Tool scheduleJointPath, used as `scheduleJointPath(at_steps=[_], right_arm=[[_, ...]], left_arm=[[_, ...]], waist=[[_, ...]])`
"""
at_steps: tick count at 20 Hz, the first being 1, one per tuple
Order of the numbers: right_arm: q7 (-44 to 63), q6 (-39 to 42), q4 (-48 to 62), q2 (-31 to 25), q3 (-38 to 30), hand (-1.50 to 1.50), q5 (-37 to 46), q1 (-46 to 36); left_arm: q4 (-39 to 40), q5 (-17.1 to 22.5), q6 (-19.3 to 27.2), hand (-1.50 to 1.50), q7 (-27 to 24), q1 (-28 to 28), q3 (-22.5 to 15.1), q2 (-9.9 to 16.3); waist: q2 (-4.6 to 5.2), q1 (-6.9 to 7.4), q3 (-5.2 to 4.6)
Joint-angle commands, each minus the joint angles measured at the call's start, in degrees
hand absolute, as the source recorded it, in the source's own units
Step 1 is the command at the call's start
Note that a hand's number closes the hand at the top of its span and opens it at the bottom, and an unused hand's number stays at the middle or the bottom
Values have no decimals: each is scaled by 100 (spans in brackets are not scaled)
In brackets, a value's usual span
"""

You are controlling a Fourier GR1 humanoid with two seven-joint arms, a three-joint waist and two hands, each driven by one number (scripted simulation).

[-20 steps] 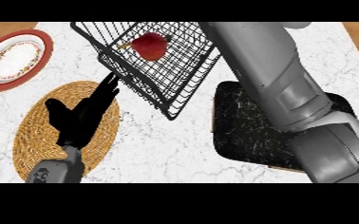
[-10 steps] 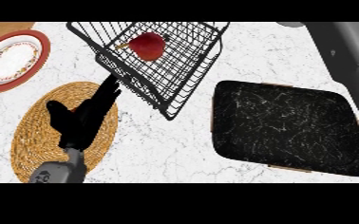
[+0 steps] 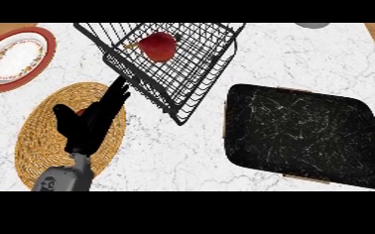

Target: Pick the pear from the tray and place it in the tiered basket

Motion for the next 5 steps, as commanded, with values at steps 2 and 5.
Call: scheduleJointPath(at_steps=[2,5], right_arm=[[-245,465,300,-635,-75,-150,94,-8],[-549,745,298,-868,-97,-150,104,188]], left_arm=[[-60,27,12,0,239,-290,46,21],[341,0,-83,0,-149,-335,37,-66]], waist=[[33,101,-12],[99,86,-10]])
